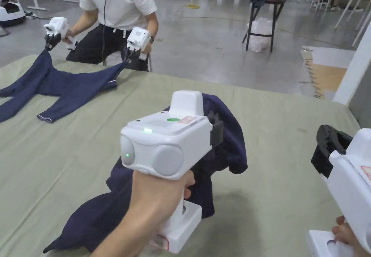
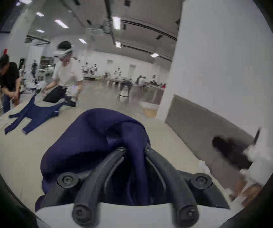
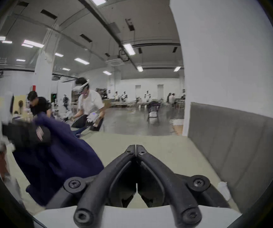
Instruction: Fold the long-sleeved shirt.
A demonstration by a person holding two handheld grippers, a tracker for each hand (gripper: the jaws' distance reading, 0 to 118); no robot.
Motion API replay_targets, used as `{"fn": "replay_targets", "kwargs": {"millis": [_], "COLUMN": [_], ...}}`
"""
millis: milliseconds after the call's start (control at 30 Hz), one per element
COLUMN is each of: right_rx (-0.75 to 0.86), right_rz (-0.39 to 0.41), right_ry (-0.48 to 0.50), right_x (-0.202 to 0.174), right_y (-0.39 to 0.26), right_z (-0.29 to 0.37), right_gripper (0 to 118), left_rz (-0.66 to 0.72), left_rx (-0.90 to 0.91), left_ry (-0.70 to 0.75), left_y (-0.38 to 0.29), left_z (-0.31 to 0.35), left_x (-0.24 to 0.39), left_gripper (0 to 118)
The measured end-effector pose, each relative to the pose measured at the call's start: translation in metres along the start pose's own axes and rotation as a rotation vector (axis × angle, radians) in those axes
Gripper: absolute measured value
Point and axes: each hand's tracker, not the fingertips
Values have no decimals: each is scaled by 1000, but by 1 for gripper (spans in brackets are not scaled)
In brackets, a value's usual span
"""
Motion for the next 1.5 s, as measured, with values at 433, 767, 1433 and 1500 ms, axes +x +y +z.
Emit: {"fn": "replay_targets", "kwargs": {"millis": [433,767,1433,1500], "right_rx": [-157,-119,-349,-433], "right_rz": [91,43,-60,-76], "right_ry": [-176,-119,-74,-106], "right_x": [66,42,67,83], "right_y": [-45,-41,-102,-123], "right_z": [25,21,6,-6], "right_gripper": [0,0,118,118], "left_rz": [-57,-39,27,34], "left_rx": [-572,-191,-111,-130], "left_ry": [-69,22,313,312], "left_y": [-185,-86,-60,-66], "left_z": [-140,-6,31,24], "left_x": [110,27,-121,-122], "left_gripper": [111,109,3,3]}}
